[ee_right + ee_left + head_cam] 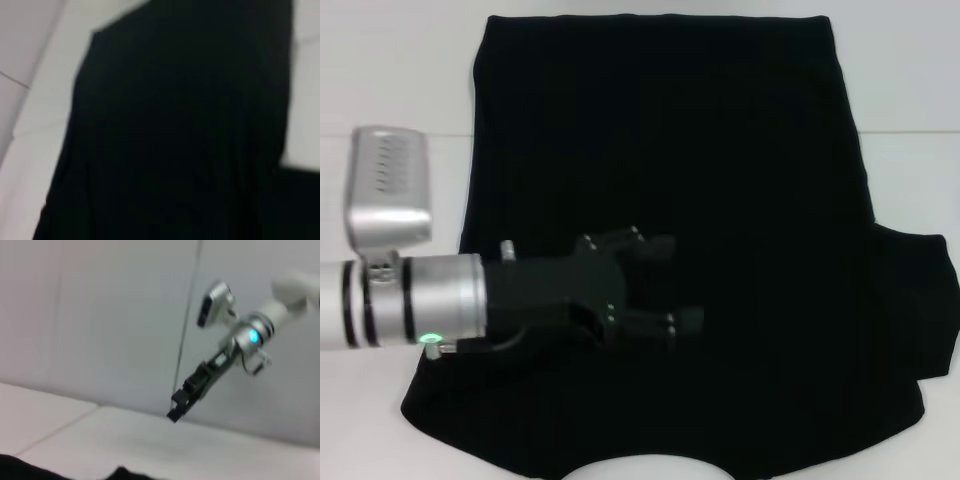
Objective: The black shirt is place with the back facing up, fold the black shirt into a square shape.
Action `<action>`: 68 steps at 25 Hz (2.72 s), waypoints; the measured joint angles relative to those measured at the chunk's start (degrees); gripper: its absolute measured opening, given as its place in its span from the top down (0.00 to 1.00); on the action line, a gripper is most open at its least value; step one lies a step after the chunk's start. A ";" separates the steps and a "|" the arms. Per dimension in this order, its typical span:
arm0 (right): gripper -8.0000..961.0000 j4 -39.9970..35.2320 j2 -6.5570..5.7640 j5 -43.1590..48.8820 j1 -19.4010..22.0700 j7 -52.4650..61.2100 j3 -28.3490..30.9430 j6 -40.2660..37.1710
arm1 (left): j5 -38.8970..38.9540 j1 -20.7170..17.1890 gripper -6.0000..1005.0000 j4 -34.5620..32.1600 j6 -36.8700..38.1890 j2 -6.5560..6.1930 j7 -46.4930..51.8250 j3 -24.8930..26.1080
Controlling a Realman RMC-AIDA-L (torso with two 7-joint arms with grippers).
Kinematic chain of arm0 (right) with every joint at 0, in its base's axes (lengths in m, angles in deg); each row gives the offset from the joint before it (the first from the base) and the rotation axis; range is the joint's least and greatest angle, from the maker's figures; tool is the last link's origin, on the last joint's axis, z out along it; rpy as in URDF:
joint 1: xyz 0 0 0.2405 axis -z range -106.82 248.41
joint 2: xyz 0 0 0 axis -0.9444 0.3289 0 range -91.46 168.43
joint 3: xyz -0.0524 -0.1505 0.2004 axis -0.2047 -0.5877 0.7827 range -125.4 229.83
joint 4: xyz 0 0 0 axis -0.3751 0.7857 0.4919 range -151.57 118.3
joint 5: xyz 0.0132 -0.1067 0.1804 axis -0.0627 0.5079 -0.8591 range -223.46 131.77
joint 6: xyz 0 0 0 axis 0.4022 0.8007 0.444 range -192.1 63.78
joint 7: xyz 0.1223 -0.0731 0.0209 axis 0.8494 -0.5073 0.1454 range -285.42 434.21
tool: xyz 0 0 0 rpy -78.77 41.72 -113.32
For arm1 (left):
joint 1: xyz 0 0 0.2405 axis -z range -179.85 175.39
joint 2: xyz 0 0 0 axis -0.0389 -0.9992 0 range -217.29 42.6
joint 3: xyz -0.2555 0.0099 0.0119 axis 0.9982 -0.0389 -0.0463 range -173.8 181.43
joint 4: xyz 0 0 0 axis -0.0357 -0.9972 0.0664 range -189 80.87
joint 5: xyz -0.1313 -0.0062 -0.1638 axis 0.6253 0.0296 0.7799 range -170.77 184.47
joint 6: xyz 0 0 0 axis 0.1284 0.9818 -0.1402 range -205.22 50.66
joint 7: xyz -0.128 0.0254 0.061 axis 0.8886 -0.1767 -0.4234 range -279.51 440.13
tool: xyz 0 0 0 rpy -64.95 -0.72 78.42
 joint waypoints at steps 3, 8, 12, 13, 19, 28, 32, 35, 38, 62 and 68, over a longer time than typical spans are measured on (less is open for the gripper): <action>0.05 -1.01 -0.16 3.58 0.16 2.83 0.24 -3.02 | 0.18 0.44 0.05 -0.22 -3.45 -0.03 -0.31 -4.64; 0.05 -0.84 -0.64 7.78 0.43 5.07 0.43 -5.92 | 0.23 1.00 0.05 -0.48 -5.37 -0.13 -1.48 -7.82; 0.05 0.91 -0.81 12.30 0.16 6.60 0.05 -6.39 | -0.07 1.04 0.05 -0.85 -6.78 -0.09 -2.96 -8.89; 0.05 1.57 -0.77 13.19 -0.04 6.77 -0.06 -6.34 | -0.12 1.04 0.05 -0.88 -7.16 -0.06 -3.25 -9.09; 0.05 7.28 -0.38 16.53 -2.20 6.87 -1.71 -1.61 | -0.23 1.02 0.06 -0.88 -10.29 -0.04 -4.20 -9.78; 0.18 13.78 0.16 16.67 -4.19 6.89 -4.31 4.85 | -0.66 1.01 0.06 -0.77 -12.63 -0.02 -4.10 -10.17; 0.22 15.26 0.46 16.70 -4.32 6.90 -5.37 7.35 | -0.65 0.96 0.06 -0.83 -12.65 -0.06 -4.03 -10.05; 0.22 15.75 0.79 16.72 -4.49 7.01 -5.62 8.80 | -0.64 0.94 0.06 -0.85 -12.67 -0.08 -4.03 -9.87; 0.22 15.80 1.05 16.74 -4.70 7.21 -5.96 9.83 | -0.66 0.92 0.06 -0.86 -12.78 -0.10 -4.00 -9.68; 0.96 12.83 3.24 16.57 -4.66 7.51 -9.90 16.27 | -0.22 0.88 0.06 -0.96 -13.53 -0.19 -3.07 -9.39; 0.98 11.60 3.42 16.32 -3.56 5.81 -8.99 17.92 | -0.16 0.77 0.06 -1.12 -13.55 -0.28 -2.36 -9.14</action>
